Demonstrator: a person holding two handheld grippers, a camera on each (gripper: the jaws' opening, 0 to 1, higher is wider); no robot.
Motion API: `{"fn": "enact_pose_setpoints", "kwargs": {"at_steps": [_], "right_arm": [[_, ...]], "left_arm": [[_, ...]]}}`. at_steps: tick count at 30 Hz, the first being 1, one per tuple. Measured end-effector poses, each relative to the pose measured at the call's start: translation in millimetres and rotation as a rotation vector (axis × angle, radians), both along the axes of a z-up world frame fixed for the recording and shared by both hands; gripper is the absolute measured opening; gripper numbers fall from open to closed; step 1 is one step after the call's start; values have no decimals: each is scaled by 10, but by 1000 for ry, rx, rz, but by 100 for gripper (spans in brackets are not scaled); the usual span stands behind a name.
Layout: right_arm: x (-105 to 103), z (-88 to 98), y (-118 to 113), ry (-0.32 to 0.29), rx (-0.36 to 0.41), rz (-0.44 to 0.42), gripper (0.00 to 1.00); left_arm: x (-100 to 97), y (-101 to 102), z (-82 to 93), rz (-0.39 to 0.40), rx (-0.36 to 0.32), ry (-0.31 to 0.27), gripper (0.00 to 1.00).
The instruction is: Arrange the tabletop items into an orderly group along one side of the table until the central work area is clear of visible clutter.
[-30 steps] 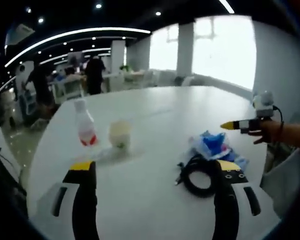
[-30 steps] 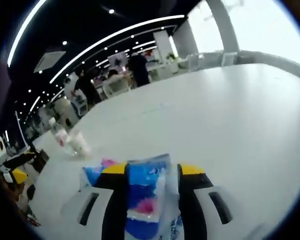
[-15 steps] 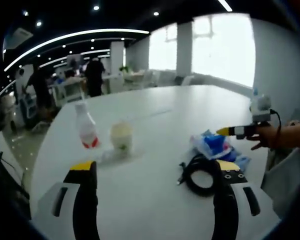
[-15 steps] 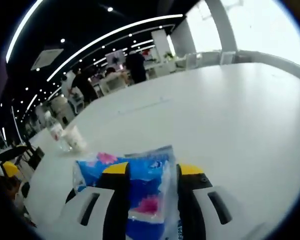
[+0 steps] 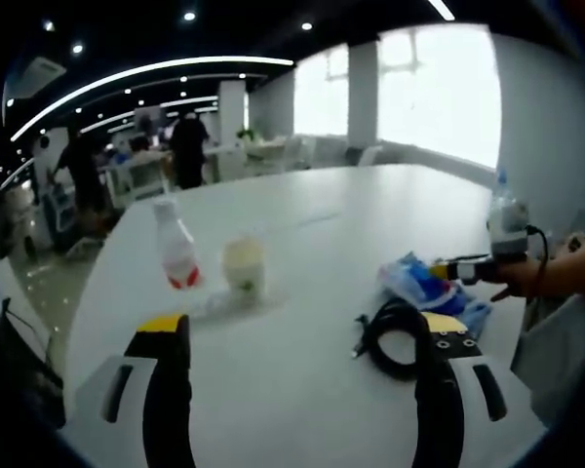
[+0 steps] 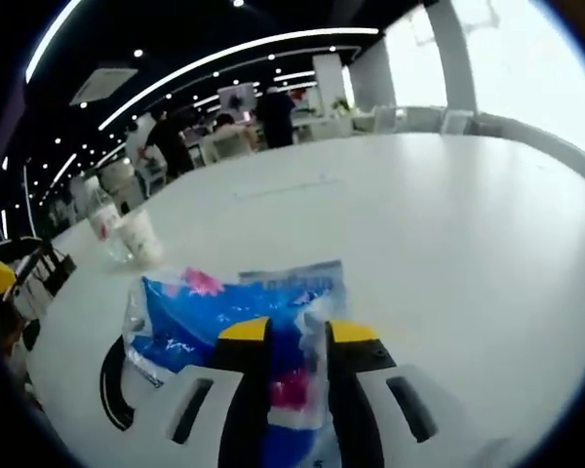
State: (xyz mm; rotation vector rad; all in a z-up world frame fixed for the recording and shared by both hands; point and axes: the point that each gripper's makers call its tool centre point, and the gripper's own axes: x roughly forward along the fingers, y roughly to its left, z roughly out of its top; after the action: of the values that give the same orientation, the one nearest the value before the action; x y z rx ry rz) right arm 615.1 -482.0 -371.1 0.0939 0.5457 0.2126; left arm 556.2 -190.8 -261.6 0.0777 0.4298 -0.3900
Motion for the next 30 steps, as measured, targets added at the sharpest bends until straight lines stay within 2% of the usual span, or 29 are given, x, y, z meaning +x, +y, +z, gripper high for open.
{"fn": "enact_pose_setpoints", "kwargs": {"at_steps": [4, 8, 17, 19, 25, 30], "right_arm": [[-10, -28, -11, 11, -16, 9, 14], [-16, -41, -10, 27, -1, -1, 10], [-29, -49, -12, 54, -10, -8, 5], [-28, -23, -29, 57, 1, -22, 4], [6, 73, -68, 54, -45, -35, 2], [71, 179, -126, 44, -43, -65, 1]], "left_arm": [[-1, 9, -7, 3, 1, 4, 92], [6, -16, 30, -3, -21, -13, 91], [0, -18, 17, -12, -5, -10, 90], [-3, -19, 13, -14, -1, -8, 90], [-2, -16, 0, -14, 2, -4, 90], [-4, -9, -2, -13, 3, -3, 90]]}}
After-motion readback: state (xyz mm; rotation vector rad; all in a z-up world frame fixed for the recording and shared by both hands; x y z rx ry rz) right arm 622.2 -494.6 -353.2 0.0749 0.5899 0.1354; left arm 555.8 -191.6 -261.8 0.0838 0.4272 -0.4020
